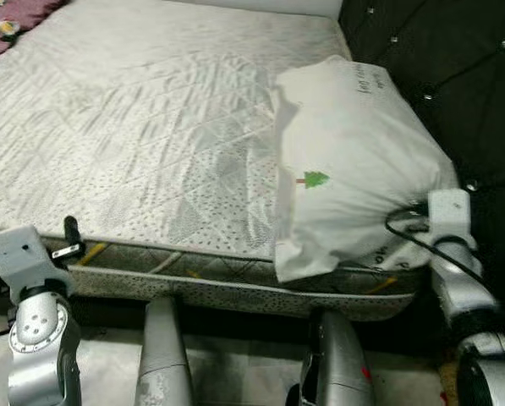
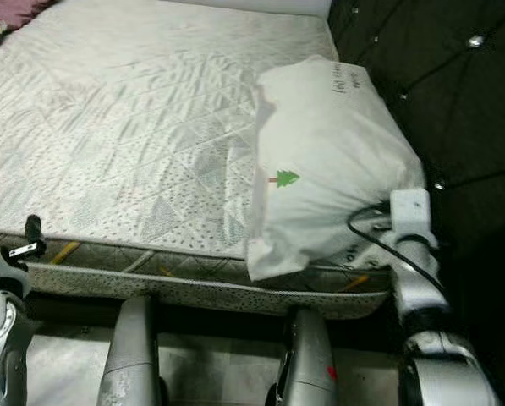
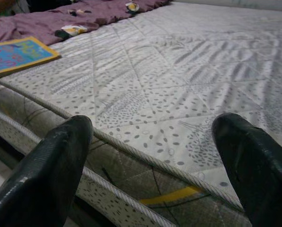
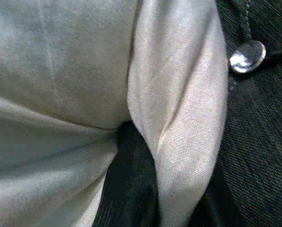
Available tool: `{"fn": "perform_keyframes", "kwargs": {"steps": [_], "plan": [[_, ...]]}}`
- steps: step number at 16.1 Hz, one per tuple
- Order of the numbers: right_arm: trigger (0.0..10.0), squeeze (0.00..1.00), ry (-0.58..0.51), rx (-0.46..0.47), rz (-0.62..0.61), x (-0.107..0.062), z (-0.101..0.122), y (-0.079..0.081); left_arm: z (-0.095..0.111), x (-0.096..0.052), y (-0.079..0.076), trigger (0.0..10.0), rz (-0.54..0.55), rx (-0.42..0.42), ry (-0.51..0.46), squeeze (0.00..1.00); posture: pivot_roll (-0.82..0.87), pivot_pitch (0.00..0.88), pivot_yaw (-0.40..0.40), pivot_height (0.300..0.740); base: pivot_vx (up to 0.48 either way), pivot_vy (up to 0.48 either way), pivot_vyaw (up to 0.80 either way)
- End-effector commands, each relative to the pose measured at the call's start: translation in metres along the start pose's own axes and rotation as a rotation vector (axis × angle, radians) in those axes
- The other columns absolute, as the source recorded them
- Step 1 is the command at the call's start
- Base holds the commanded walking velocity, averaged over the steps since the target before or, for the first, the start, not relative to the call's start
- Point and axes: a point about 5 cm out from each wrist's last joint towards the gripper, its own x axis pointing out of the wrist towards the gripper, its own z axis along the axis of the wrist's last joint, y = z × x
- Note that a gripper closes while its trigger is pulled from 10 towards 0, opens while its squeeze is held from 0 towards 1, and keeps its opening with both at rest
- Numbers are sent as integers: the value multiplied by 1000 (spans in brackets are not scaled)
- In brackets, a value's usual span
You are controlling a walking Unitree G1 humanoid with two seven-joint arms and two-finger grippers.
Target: Clean up the room
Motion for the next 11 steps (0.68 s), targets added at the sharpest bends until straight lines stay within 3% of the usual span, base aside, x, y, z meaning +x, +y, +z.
{"fn": "perform_keyframes", "kwargs": {"steps": [1,6,11], "plan": [[10000,1000,10,79,12,3,7,8,0,0,3,10000,12,4,-3,0,81,0,-82,516,0,0,0],[10000,1000,-13,118,45,-5,8,30,-3,-2,0,10000,-2,10,7,0,79,0,-79,516,0,0,0],[10000,1000,-145,23,13,-12,19,27,-6,-6,-11,10000,-58,26,17,0,49,0,-70,516,0,0,0]]}}
